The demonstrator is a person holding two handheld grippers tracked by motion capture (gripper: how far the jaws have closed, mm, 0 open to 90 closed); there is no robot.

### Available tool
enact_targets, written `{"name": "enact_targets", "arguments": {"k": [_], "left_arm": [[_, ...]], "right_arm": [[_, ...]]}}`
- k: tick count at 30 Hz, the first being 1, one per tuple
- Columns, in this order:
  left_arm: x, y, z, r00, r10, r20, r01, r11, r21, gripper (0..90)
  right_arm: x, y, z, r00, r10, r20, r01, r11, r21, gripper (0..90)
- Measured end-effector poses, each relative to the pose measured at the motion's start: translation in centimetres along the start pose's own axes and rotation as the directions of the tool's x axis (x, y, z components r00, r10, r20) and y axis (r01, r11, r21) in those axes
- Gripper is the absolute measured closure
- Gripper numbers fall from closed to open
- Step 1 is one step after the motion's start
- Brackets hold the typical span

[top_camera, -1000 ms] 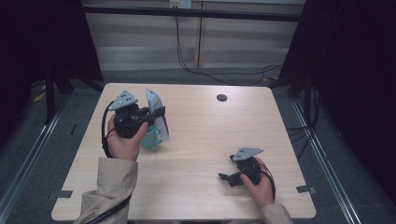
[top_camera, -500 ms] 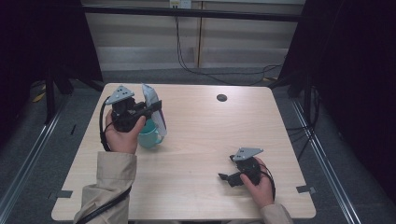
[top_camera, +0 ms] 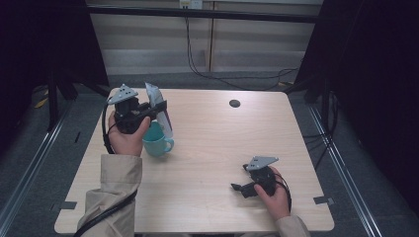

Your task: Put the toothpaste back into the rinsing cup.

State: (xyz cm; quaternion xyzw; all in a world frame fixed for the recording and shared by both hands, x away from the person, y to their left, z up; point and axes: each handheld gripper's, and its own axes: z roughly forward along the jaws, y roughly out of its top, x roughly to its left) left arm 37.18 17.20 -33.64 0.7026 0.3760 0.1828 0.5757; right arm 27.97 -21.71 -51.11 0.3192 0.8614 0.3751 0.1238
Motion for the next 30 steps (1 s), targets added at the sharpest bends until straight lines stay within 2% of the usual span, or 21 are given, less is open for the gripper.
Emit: {"name": "enact_targets", "arguments": {"k": [16, 30], "left_arm": [[1.6, 0.0, 0.2, 0.9994, 0.010, -0.032, -0.010, 0.9999, -0.002, 74.3], [2.4, -0.4, 0.3, 0.9979, 0.019, -0.062, -0.020, 0.9998, -0.007, 74.3]], "right_arm": [[0.0, 0.0, 0.0, 1.0000, 0.000, -0.002, 0.000, 1.0000, 0.000, 13.6], [0.0, 0.0, 0.0, 1.0000, -0.002, -0.002, 0.002, 1.0000, -0.001, 13.6]]}}
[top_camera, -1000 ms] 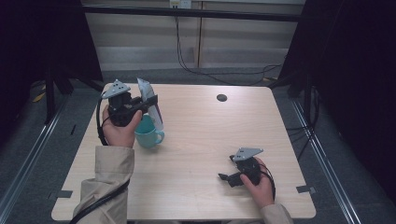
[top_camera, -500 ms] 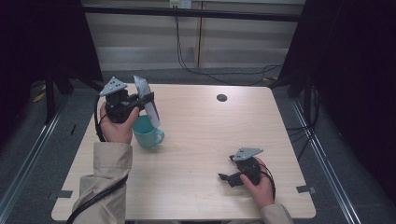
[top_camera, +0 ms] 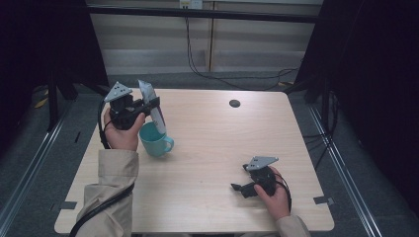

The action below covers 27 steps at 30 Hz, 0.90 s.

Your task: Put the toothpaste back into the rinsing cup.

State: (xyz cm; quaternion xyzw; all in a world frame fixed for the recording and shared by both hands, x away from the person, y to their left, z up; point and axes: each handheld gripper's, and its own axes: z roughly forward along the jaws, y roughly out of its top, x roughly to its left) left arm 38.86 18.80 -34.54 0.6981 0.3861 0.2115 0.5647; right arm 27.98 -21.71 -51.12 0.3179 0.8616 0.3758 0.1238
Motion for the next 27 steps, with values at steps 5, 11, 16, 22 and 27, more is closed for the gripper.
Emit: {"name": "enact_targets", "arguments": {"k": [5, 11, 16, 22, 27], "left_arm": [[0.3, -0.4, 0.0, 1.0000, -0.005, -0.006, 0.005, 1.0000, 0.006, 74.2], [0.6, -0.5, -0.4, 0.9998, -0.001, -0.020, 0.001, 1.0000, 0.002, 74.2], [0.7, -1.0, -0.5, 0.9996, 0.007, -0.028, -0.006, 0.9999, 0.010, 74.2], [0.9, -2.0, -0.4, 0.9994, 0.004, -0.036, -0.003, 0.9998, 0.018, 74.2], [1.0, -2.9, -0.3, 0.9989, 0.004, -0.047, -0.003, 0.9997, 0.025, 74.1]], "right_arm": [[0.0, 0.0, 0.0, 1.0000, 0.000, -0.001, 0.000, 1.0000, 0.000, 13.6], [0.0, 0.0, 0.0, 1.0000, 0.001, -0.003, -0.001, 1.0000, 0.000, 13.6], [0.0, 0.0, 0.0, 1.0000, 0.001, -0.003, -0.001, 1.0000, 0.000, 13.6], [0.0, 0.0, 0.0, 1.0000, 0.000, -0.003, 0.000, 1.0000, 0.000, 13.6], [0.0, 0.0, 0.0, 1.0000, -0.002, -0.003, 0.002, 1.0000, 0.000, 13.6]]}}
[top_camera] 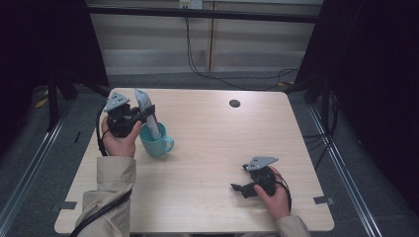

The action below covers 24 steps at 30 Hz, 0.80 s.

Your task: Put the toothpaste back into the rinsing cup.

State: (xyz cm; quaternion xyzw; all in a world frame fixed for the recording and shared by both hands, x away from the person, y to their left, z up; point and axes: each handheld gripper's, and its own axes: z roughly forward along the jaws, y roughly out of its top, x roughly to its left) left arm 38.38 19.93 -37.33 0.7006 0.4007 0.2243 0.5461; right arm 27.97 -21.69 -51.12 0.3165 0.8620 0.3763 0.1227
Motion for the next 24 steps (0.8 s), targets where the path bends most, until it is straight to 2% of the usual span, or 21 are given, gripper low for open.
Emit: {"name": "enact_targets", "arguments": {"k": [24], "left_arm": [[0.2, -2.8, 0.4, 0.9997, -0.017, -0.017, 0.018, 0.9994, 0.030, 73.9]], "right_arm": [[0.0, 0.0, 0.0, 1.0000, -0.007, -0.004, 0.007, 1.0000, 0.001, 13.7]]}}
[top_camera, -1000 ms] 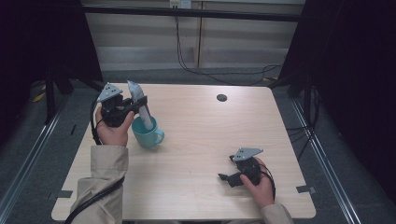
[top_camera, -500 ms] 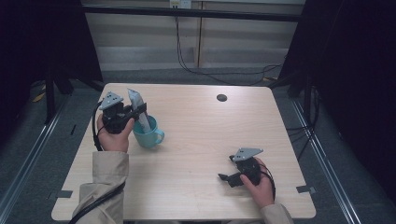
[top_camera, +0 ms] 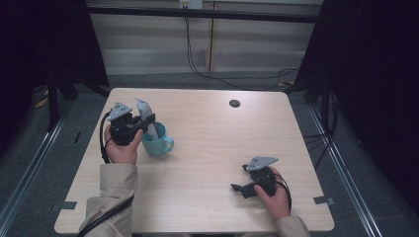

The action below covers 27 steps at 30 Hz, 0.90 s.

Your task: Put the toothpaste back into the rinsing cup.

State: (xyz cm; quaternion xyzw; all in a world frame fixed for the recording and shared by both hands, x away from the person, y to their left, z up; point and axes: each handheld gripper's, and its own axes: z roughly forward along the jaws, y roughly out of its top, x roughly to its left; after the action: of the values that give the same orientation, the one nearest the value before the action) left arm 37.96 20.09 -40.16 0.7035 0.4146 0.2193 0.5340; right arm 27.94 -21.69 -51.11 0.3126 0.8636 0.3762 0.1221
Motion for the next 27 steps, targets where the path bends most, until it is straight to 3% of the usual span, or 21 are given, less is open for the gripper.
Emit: {"name": "enact_targets", "arguments": {"k": [27], "left_arm": [[-0.2, -3.1, 0.2, 0.9998, -0.013, -0.017, 0.014, 0.9995, 0.028, 73.2]], "right_arm": [[0.1, 0.0, 0.0, 1.0000, -0.004, -0.004, 0.004, 1.0000, -0.002, 13.8]]}}
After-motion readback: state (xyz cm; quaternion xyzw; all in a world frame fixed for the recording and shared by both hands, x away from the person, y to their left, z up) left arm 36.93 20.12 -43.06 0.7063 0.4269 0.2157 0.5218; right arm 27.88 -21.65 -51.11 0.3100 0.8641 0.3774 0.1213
